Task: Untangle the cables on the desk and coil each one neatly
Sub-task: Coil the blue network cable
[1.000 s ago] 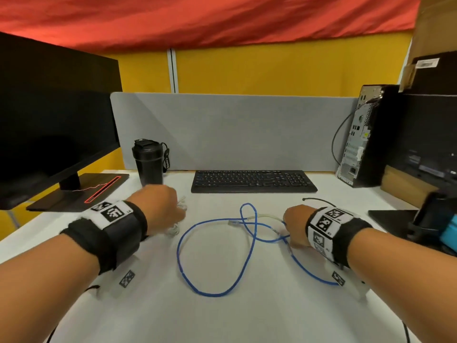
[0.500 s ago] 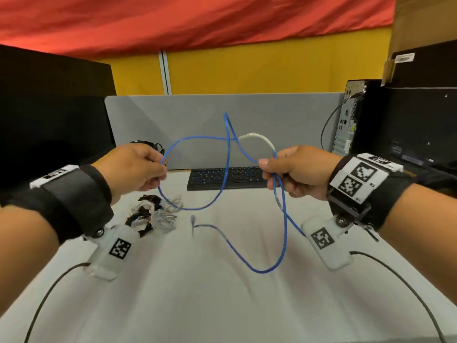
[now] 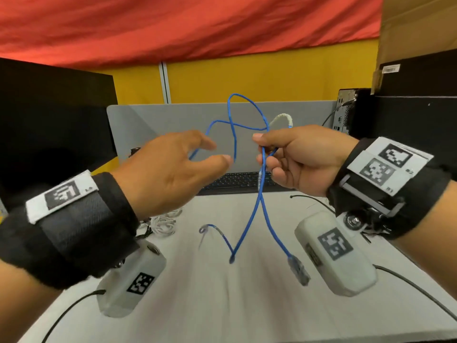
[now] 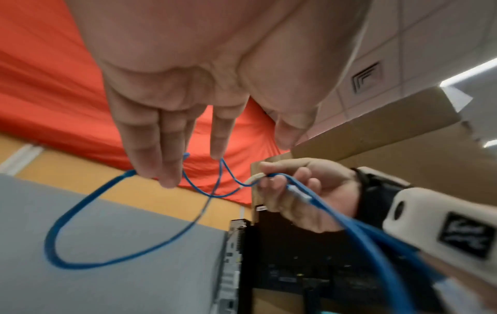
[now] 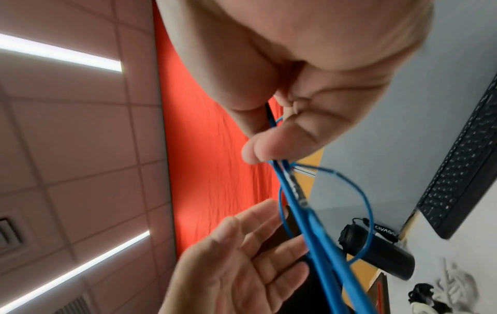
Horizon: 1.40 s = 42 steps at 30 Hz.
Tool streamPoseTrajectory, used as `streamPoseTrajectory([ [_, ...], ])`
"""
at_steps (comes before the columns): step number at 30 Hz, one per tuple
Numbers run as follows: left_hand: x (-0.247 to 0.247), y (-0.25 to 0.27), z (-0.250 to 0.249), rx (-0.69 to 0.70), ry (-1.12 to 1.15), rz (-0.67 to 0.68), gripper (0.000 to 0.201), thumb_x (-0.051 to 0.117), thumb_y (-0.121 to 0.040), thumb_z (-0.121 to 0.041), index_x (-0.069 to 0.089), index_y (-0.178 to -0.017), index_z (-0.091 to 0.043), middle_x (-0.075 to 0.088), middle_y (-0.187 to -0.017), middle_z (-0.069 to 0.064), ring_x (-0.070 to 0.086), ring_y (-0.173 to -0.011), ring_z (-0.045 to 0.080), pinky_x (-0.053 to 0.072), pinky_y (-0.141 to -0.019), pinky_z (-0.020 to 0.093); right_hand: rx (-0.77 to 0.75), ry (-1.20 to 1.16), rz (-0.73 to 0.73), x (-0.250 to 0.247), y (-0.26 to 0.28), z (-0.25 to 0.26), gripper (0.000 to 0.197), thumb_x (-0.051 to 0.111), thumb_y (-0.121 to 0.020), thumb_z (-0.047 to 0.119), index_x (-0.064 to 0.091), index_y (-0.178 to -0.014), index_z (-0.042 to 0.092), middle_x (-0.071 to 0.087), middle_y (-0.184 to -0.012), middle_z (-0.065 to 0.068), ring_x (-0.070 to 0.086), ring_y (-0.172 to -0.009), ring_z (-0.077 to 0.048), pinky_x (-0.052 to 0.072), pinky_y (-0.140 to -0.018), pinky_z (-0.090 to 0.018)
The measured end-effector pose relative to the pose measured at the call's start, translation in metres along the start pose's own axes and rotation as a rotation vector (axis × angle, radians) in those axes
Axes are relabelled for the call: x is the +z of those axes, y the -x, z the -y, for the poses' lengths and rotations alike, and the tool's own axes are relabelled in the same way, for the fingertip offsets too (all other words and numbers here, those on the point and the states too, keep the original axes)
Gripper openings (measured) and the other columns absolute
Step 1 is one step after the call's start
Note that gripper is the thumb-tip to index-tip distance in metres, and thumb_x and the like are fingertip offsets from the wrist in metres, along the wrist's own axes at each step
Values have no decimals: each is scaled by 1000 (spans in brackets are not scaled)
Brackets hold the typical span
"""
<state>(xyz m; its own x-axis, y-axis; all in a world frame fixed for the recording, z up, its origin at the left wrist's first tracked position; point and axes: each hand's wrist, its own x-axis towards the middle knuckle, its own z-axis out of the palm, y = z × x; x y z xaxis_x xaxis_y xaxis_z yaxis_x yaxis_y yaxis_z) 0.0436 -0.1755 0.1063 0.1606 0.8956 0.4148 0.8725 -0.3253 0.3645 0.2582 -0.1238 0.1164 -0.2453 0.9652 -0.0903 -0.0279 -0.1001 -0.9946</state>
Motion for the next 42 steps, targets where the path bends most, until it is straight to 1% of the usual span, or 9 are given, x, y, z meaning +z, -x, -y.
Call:
streamPoseTrajectory([
  [4, 5, 17, -23, 76, 29, 269, 55, 58, -71, -80, 64, -112, -44, 68, -95, -28, 61, -74, -17, 43, -56, 6, -12, -61, 4, 4, 9, 4, 20, 65, -92, 23, 57, -78, 11, 64, -62, -7, 56, -39, -5, 50, -39, -17],
  [11, -6, 19, -6, -11, 393, 494, 17, 57, -98, -23, 70, -93, -13, 76, -81, 1, 67, -61, 14, 50, -55, 18, 60, 162, -53, -6, 8, 2, 17, 66, -91, 25, 62, -80, 13, 59, -54, 1, 48, -34, -4, 41, -33, -15],
  [20, -38, -3, 0, -64, 524, 267, 23, 55, -98, -21, 73, -92, -7, 50, -60, -3, 33, -47, 10, 26, -40, 21, 116, 1449, 148, 2, 36, -21, 55, 69, -74, 62, 73, -77, 8, 72, -62, -5, 64, -51, -23, 53, -49, -27],
  [23, -48, -7, -7, -16, 360, 325, 20, 61, -95, -22, 76, -88, -12, 52, -57, -7, 37, -46, 8, 28, -42, 24, -344, 1878, -207, 12, 56, -6, 70, 43, -69, 84, 65, -66, 17, 63, -56, 1, 61, -54, -20, 54, -56, -33],
  [26, -54, -10, -20, 44, 319, 347, 17, 65, -91, -20, 75, -87, -7, 51, -54, -6, 37, -46, 9, 26, -44, 26, -683, 1483, -275, 23, 66, 10, 64, 41, -74, 75, 71, -99, 24, 73, -87, 7, 67, -78, -15, 55, -74, -35],
  [29, -57, -17, -32, 111, 352, 356, 19, 66, -90, -15, 69, -92, 3, 51, -55, -5, 37, -44, 9, 25, -43, 25, -504, 741, 139, 40, 61, 6, 34, 59, -89, 43, 72, -97, 13, 68, -70, 7, 64, -64, -11, 56, -73, -35],
  [34, -72, -16, -4, 20, 579, 352, 14, 59, -96, -14, 71, -100, -8, 51, -60, -3, 55, -56, 13, 51, -56, 23, -404, 181, 95, 19, 44, 17, 23, 56, -95, 25, 74, -83, 16, 32, -51, 7, 25, -40, -10, 39, -47, -27],
  [37, -69, -5, 21, -83, 700, 391, 14, 53, -99, -15, 64, -98, -6, 47, -63, -1, 57, -58, 17, 53, -68, 32, -266, 239, 237, -5, 44, 21, 21, 70, -77, 28, 76, -87, 10, 47, -52, 1, 41, -39, -13, 48, -47, -30],
  [42, -57, -13, 17, 29, 504, 373, 20, 53, -102, -23, 69, -101, -12, 41, -61, -7, 33, -51, 10, 31, -46, 25, -173, 709, 367, 11, 47, 9, 60, 87, -52, 56, 75, -98, 19, 76, -97, -8, 73, -89, -21, 60, -78, -33],
])
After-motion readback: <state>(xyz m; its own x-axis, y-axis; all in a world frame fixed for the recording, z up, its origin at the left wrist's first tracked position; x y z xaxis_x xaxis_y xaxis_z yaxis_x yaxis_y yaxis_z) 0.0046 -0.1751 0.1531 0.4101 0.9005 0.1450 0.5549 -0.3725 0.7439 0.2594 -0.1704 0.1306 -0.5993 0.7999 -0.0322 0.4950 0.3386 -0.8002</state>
